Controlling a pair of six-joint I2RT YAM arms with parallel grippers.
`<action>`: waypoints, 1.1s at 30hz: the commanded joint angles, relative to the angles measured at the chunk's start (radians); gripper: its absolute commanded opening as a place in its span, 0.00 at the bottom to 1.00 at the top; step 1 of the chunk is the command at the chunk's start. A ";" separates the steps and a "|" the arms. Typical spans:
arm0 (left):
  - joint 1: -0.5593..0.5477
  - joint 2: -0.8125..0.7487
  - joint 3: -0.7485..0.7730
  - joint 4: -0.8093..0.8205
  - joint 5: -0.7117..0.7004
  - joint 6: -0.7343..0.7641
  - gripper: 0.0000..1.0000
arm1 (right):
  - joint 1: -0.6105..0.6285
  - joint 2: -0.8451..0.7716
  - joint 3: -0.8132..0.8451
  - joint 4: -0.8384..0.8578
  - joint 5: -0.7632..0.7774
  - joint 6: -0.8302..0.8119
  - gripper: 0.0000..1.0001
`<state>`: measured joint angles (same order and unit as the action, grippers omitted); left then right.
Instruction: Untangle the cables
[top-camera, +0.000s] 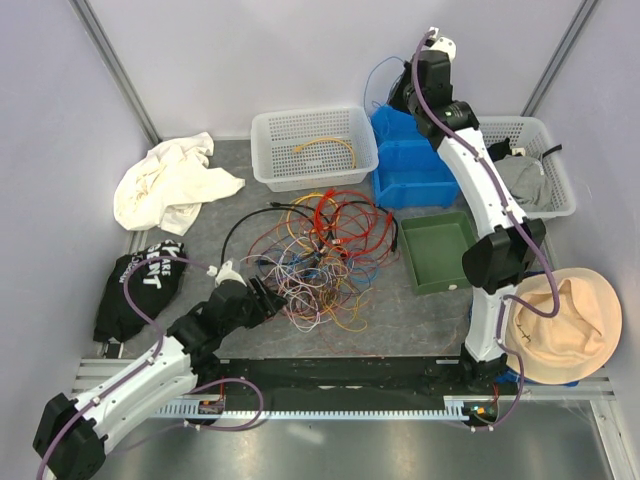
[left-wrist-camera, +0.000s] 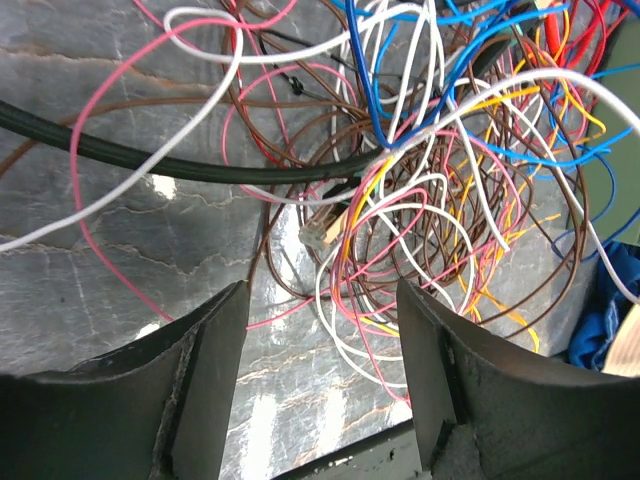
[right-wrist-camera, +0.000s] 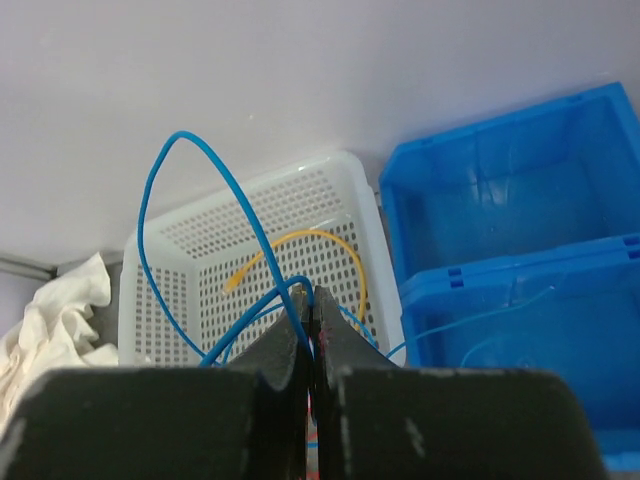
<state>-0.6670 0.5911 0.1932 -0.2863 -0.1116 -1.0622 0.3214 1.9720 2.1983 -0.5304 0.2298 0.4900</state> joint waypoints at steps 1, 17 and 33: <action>0.004 -0.030 -0.011 0.033 0.027 -0.030 0.67 | -0.045 0.092 0.074 0.084 0.011 0.030 0.00; 0.004 0.016 0.000 0.050 -0.013 -0.002 0.65 | -0.165 0.264 0.155 0.352 -0.030 0.082 0.00; 0.004 0.081 -0.021 0.102 0.018 -0.001 0.63 | -0.163 0.053 -0.383 0.618 -0.041 0.113 0.00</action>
<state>-0.6670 0.6674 0.1822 -0.2272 -0.1017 -1.0618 0.1558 2.1387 1.9480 -0.0471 0.1886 0.5968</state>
